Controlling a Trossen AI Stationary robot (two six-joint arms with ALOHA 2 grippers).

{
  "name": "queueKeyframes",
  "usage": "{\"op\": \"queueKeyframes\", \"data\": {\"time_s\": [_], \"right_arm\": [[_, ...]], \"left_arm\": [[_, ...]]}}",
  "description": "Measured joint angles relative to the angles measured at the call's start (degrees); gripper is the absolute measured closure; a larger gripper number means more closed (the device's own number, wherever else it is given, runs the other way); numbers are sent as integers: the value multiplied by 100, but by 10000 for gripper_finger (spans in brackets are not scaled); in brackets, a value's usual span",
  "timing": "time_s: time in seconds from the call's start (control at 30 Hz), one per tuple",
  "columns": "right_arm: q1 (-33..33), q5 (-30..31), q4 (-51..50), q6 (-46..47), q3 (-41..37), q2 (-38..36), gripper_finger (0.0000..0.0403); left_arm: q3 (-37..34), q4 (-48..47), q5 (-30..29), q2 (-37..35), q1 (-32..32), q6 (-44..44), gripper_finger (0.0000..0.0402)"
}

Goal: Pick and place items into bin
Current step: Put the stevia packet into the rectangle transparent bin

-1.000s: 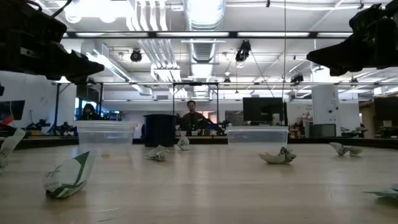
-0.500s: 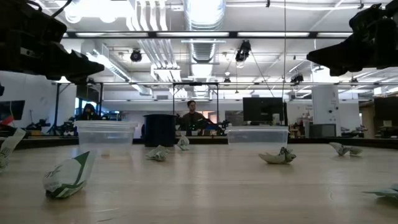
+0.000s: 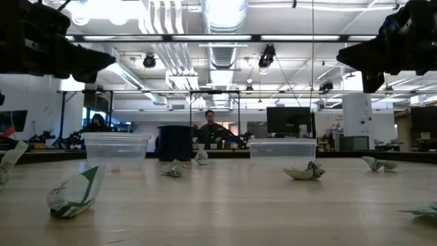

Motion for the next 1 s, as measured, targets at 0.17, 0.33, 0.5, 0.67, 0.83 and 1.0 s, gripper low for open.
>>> {"op": "queueKeyframes", "data": {"time_s": [0.17, 0.33, 0.5, 0.67, 0.83, 1.0], "right_arm": [[2, 0, 60, -47, 0, 2, 344], [-4, 2, 88, -674, 0, 6, 344], [-2, -13, 95, -372, 0, 7, 344], [-2, -216, 215, -392, 0, 79, 344], [0, -744, 646, -597, 0, 311, 344], [1, -1269, 1637, -849, 0, 809, 344]], "left_arm": [[0, 894, 0, 0, 0, 0, 323], [0, 1644, 0, -7, 2, 0, 324], [0, 2259, 217, -24, 3, -7, 323], [0, 2182, 1245, 74, 2, -19, 323], [11, 2679, 1501, 454, 0, -153, 324], [33, 3483, 1742, 1055, -2, -605, 323]]}}
